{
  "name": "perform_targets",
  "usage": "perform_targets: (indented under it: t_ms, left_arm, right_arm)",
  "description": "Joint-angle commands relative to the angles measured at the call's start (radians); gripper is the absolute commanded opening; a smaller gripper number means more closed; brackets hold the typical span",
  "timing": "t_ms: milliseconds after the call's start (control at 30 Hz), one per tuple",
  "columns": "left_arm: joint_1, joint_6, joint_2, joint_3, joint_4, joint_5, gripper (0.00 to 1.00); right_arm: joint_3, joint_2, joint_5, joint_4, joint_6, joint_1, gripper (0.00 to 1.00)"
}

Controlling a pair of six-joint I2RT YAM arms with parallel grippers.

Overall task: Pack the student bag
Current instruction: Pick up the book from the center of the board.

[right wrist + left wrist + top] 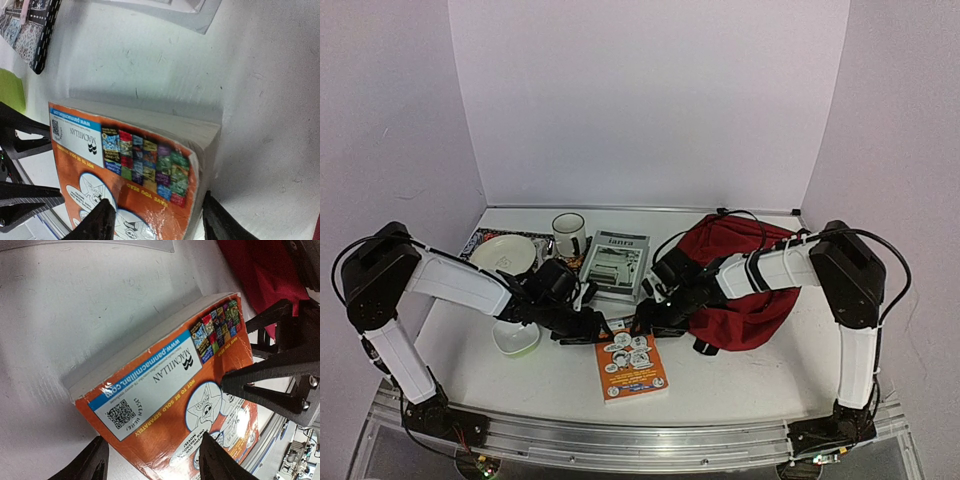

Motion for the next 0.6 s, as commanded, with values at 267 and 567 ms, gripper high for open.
perform_targets:
  t_ms: [267, 567]
  left_arm:
    - [0.011, 0.041, -0.051, 0.02, 0.092, -0.038, 0.62]
    - [0.013, 0.042, -0.12, -0.017, 0.108, -0.087, 0.64]
  right_arm:
    - [-0.068, -0.132, -0.196, 0.196, 0.085, 0.023, 0.37]
    - [-0.109, -0.135, -0.18, 0.285, 0.15, 0.023, 0.12]
